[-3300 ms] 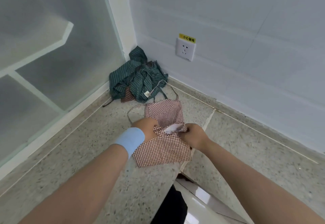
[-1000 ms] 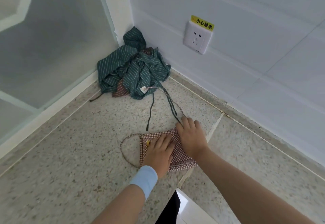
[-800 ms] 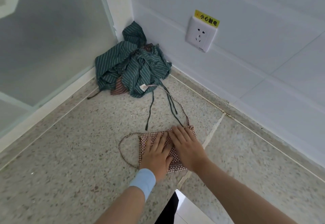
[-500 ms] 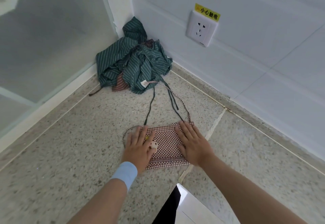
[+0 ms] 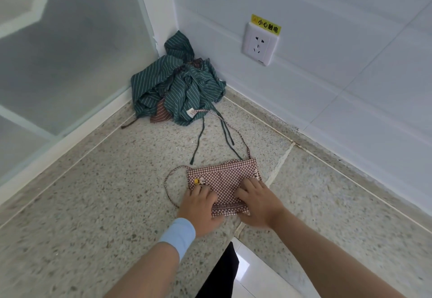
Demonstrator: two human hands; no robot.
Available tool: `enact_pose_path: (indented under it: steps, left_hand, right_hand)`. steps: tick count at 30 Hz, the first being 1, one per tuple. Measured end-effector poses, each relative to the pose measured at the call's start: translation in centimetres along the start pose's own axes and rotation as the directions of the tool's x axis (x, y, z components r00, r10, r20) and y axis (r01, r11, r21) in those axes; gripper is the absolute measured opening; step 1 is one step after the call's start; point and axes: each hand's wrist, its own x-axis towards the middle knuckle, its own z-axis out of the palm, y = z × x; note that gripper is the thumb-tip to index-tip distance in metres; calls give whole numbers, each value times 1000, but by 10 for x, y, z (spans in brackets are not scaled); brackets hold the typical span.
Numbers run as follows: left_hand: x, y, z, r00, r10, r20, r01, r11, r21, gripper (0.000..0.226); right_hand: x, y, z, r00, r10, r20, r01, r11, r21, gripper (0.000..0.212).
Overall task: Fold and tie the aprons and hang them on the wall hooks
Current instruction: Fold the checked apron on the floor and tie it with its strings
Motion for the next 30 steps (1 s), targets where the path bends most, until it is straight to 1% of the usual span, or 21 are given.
enact_pose_path:
  steps: [1,3,5,7,8,11,13,15,17,19,21,22,23,24,25,26,27,28,29,30]
  left_hand:
    - [-3,-3,2,1000,10,-5,-11,1000,-16,49]
    - [-3,-11,0,1000,16,5,-15,998,-57,51]
    - [-2,-16,-6,1000,-4,30,7,994,-105,43]
    - [2,-22,-12,999,-13,34,19,985,-170,35]
    - [4,-25,-15,999,-19,37,26,980,-197,33]
    - [10,-33,-23,998,-54,38,62,959,-278,25]
    - [18,-34,-31,987,-158,43,163,930,-328,19]
    - [28,-37,-39,953,-293,72,296,866,-402,25]
    - [39,-44,-41,926,-359,117,372,810,-453,25]
    - [47,-48,-41,909,-402,112,405,787,-465,27]
    - [52,-46,-41,876,-477,65,458,784,-419,27]
    - [53,-42,-42,850,-526,-3,493,798,-347,24]
    - [54,-37,-41,828,-550,-108,512,821,-254,21]
    - [54,-31,-40,824,-527,-209,498,849,-176,24]
    - [55,-22,-39,845,-453,-284,432,892,-137,34]
    - [56,-13,-37,880,-334,-338,313,943,-118,43]
    - [58,-4,-31,917,-188,-352,168,982,-87,48]
    - [61,5,-24,940,-46,-337,35,999,-38,48]
    - [63,11,-16,953,55,-299,-56,998,8,47]
    - [66,15,-9,967,91,-239,-86,996,31,47]
  right_hand:
    - [-4,3,-2,1000,-6,26,5,1000,23,42]
    - [-5,9,-7,995,-2,99,-6,996,84,46]
    - [-3,15,-13,988,6,153,-24,993,115,53]
    - [-1,19,-19,984,37,175,-59,991,123,55]
    - [2,21,-21,985,46,167,-68,989,129,51]
    - [14,23,-28,989,95,110,-113,978,174,28]
    - [25,26,-34,982,173,77,-186,959,213,21]
    - [36,29,-40,967,248,67,-257,939,231,24]
    - [47,33,-42,946,313,82,-324,915,240,30]
    - [57,36,-43,924,363,120,-381,900,212,33]
    - [67,39,-45,913,389,127,-406,900,160,33]
    - [71,40,-46,911,392,124,-407,904,133,32]
    - [75,41,-47,913,389,124,-401,910,100,31]
    - [78,41,-47,914,386,127,-396,916,67,30]
    - [80,42,-47,913,386,130,-394,918,39,29]
    - [82,41,-48,910,394,133,-399,917,18,27]
    - [84,39,-48,905,405,132,-409,912,3,26]
    - [85,37,-47,899,419,127,-421,907,-10,26]
    - [85,34,-46,894,431,120,-431,902,-29,27]
    - [85,32,-45,893,438,102,-434,899,-59,29]
